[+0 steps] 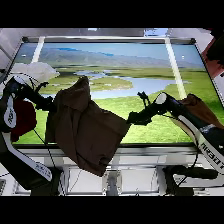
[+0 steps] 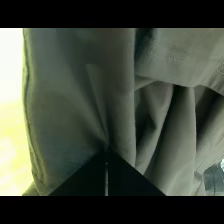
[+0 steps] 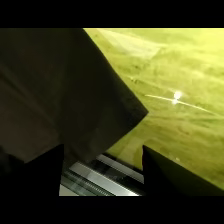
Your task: Fold the shirts.
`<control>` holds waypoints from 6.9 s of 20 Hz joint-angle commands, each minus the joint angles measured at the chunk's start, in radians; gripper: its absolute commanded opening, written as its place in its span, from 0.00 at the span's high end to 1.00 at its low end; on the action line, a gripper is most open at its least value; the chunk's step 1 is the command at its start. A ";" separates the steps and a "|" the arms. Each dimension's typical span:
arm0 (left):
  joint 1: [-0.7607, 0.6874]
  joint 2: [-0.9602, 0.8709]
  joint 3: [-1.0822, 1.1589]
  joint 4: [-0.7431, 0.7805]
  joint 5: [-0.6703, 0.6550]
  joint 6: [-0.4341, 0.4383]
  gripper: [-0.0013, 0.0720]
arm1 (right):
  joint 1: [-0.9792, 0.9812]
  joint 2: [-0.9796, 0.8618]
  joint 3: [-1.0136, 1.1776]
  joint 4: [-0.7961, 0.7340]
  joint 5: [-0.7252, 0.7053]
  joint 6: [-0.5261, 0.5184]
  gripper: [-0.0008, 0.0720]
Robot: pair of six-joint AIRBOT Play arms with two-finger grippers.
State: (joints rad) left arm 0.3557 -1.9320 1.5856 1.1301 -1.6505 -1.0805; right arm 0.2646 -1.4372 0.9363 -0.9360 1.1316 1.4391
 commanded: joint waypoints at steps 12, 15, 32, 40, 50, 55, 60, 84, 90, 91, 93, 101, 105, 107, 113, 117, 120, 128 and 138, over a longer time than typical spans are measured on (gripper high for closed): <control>-0.001 0.000 0.000 -0.021 -0.040 0.001 0.97 | 0.021 -0.063 0.026 0.020 -0.335 0.003 0.96; -0.003 0.001 0.000 -0.110 -0.078 -0.001 0.97 | -0.093 -0.063 0.143 -0.024 -0.408 0.040 0.96; -0.519 0.058 0.001 -0.032 -0.041 -0.016 0.97 | -0.366 -0.230 0.636 -0.035 -0.521 0.055 0.72; -0.454 0.160 0.191 0.024 0.041 -0.124 0.97 | -0.605 0.056 0.636 -0.212 -0.257 0.029 0.51; -0.307 0.373 0.219 0.001 -0.077 -0.192 0.10 | -0.869 0.373 0.633 -0.308 0.168 -0.082 0.51; -0.307 0.373 0.007 0.003 -0.016 -0.172 0.10 | -0.867 0.376 0.398 -0.114 0.312 -0.072 0.51; -0.306 0.372 -0.163 0.018 0.348 -0.391 0.10 | -0.867 0.512 -0.201 -0.029 0.105 -0.036 0.51; -0.307 0.320 -0.308 -0.143 0.657 -0.726 0.10 | -0.319 0.615 -0.777 0.451 -0.812 0.348 0.49; -0.307 0.320 -0.308 -0.144 0.663 -0.726 0.10 | -0.319 0.539 -0.776 0.466 -0.777 0.344 0.49; -0.307 0.320 -0.308 -0.143 0.663 -0.725 0.10 | -0.319 0.534 -0.774 0.465 -0.780 0.344 0.49; -0.307 0.320 -0.308 -0.143 0.666 -0.726 0.10 | -0.319 0.533 -0.760 0.462 -0.811 0.335 0.71; -0.307 0.286 -0.308 -0.250 0.671 -0.795 0.10 | -0.319 0.533 -0.571 0.461 -0.837 0.164 0.95; -0.308 0.264 -0.308 -0.306 0.644 -0.808 0.12 | -0.319 0.534 -0.513 0.453 -0.809 0.126 0.95; -0.307 0.264 -0.307 -0.304 0.622 -0.800 0.44 | -0.319 0.534 -0.502 0.449 -0.805 0.126 0.95; -0.272 0.269 -0.303 -0.319 0.661 -0.760 0.57 | -0.319 0.534 -0.498 0.434 -0.781 0.126 0.95; -0.163 0.298 -0.303 -0.330 0.624 -0.681 0.38 | -0.322 0.534 -0.498 0.415 -0.785 0.096 0.95; -0.082 0.339 -0.303 -0.323 0.505 -0.577 0.38 | -0.322 0.534 -0.498 0.382 -0.795 0.097 0.95; -0.264 0.351 -0.333 -0.233 0.502 -0.528 0.38 | -0.321 0.534 -0.498 0.371 -0.776 0.098 0.95; -0.307 0.348 -0.333 -0.241 0.610 -0.629 0.40 | -0.321 0.534 -0.498 0.370 -0.780 0.097 0.95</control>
State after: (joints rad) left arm 0.0536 -1.5822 1.2530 0.8902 -1.0622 -1.6806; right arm -0.0574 -0.9035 0.4370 -0.5667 0.3538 1.5368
